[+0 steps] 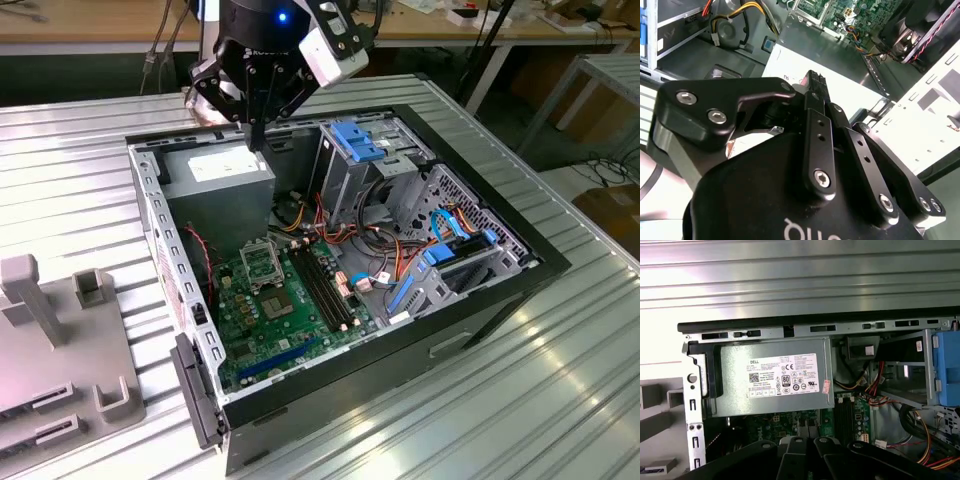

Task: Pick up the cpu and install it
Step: 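Reach for the cpu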

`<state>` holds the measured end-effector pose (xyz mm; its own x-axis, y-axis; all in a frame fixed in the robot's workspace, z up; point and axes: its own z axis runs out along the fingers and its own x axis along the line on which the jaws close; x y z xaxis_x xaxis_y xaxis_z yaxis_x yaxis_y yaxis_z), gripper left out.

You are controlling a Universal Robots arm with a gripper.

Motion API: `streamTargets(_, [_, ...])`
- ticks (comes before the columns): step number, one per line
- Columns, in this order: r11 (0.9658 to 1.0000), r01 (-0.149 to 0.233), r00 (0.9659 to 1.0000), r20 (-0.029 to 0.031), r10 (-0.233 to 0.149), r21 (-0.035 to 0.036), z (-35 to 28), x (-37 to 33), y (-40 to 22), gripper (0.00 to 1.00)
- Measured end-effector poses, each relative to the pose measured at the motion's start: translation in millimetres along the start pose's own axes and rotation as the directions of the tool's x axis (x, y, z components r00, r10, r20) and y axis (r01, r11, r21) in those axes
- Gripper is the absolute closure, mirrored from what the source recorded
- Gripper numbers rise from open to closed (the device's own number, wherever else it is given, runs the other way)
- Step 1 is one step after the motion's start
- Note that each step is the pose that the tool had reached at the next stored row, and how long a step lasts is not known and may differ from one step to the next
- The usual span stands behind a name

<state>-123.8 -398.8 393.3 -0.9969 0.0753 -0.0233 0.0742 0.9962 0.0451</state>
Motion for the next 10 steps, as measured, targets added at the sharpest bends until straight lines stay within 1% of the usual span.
streamTargets(10, [1.0000,0.000,1.0000,-0.0001,0.000,0.0000,0.0,3.7,-0.3,0.89])
